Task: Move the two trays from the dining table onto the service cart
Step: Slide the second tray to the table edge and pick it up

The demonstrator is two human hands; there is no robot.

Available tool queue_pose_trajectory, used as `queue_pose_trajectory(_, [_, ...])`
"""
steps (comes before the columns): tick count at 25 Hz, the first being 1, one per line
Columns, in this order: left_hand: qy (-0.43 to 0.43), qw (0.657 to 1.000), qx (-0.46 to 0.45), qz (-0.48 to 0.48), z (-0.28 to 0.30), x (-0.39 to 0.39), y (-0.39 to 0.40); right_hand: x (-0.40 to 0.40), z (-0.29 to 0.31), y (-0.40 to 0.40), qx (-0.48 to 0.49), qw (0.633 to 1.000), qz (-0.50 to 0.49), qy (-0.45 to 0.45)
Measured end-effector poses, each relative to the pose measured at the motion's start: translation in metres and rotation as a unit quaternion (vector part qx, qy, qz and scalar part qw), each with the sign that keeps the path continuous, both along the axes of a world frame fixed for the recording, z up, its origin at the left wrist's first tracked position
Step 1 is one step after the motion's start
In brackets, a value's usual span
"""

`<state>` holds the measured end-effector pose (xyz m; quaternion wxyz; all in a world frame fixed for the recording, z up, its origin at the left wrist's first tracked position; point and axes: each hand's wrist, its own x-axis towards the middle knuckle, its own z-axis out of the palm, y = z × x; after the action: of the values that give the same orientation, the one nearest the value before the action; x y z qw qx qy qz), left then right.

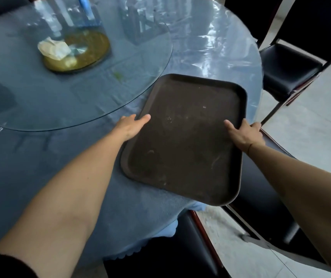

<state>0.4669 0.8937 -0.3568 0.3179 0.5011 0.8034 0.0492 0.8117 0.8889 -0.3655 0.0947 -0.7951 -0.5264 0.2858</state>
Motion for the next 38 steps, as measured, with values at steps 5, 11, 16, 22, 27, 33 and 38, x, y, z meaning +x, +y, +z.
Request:
queue_pose_trajectory(5, [-0.090,0.995,-0.010,0.048,-0.012,0.007,0.023,0.008,-0.017,0.029,-0.010,0.987,-0.101,0.122])
queue_pose_trajectory(11, [-0.185,0.977,-0.043,0.102,-0.017,0.010,0.032,0.011,-0.025,0.037,-0.015,0.958,-0.159,0.237])
queue_pose_trajectory(16, [-0.223,0.962,-0.055,0.150,-0.009,0.007,0.035,0.009,-0.006,0.033,-0.051,0.917,-0.200,0.340])
queue_pose_trajectory(22, [-0.217,0.961,-0.069,0.159,0.026,0.004,0.026,0.009,0.033,0.030,-0.050,0.916,-0.200,0.345])
queue_pose_trajectory(27, [-0.227,0.959,-0.068,0.158,0.075,0.000,-0.001,0.008,0.091,0.013,-0.058,0.920,-0.171,0.348])
queue_pose_trajectory(33, [-0.249,0.955,-0.040,0.158,0.150,-0.009,-0.058,-0.006,0.171,-0.027,-0.043,0.915,-0.167,0.364])
queue_pose_trajectory(38, [-0.264,0.953,0.006,0.147,0.209,-0.026,-0.111,-0.024,0.222,-0.080,-0.007,0.896,-0.157,0.416])
